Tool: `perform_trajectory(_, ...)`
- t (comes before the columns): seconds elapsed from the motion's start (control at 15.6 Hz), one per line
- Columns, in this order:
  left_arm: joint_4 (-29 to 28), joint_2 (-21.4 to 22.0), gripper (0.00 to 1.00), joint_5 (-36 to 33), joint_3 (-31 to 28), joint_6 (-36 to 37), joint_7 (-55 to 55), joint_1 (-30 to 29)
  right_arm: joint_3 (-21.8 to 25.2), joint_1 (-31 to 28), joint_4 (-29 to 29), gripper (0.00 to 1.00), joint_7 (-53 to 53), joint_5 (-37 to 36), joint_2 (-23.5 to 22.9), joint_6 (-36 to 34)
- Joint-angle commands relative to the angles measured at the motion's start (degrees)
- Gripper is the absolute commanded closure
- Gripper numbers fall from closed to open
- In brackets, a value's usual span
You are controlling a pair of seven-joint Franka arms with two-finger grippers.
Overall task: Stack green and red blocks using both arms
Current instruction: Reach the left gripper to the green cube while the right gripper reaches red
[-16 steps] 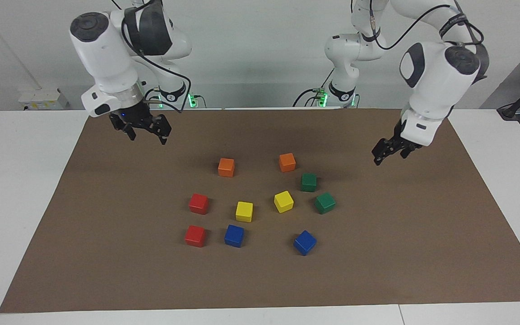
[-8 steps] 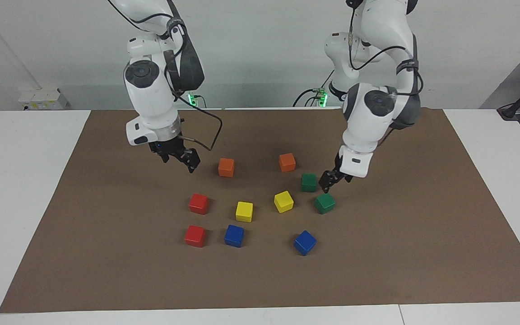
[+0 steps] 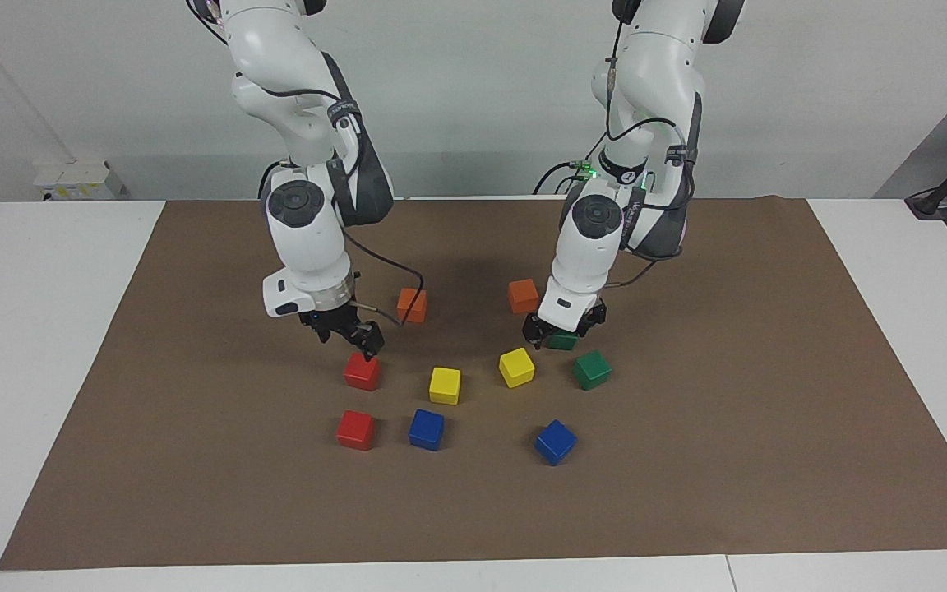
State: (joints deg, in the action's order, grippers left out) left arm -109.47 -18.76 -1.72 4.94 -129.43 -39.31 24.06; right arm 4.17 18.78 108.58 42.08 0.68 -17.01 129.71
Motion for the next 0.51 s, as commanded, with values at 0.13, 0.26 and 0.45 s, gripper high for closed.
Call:
perform_trajectory(0.13, -1.0, 0.5, 0.0, -1.1, -0.5, 0.2, 1.5, -0.1, 0.2, 1.2, -0.3, 0.0, -2.7, -1.5, -4.5, 5.3)
perform_trajectory(0.26, -1.0, 0.5, 0.0, -1.1, -0.4, 0.4, 1.4, 0.0, 0.2, 1.2, 0.0, 0.0, -5.9, -1.6, -4.9, 5.4)
perform_trajectory(0.45, -0.4, 0.6, 0.0, -0.9, -0.4, 1.9, 0.6, 0.8, 0.2, 1.0, 0.3, 0.05, -7.8, -1.6, -5.1, 6.2)
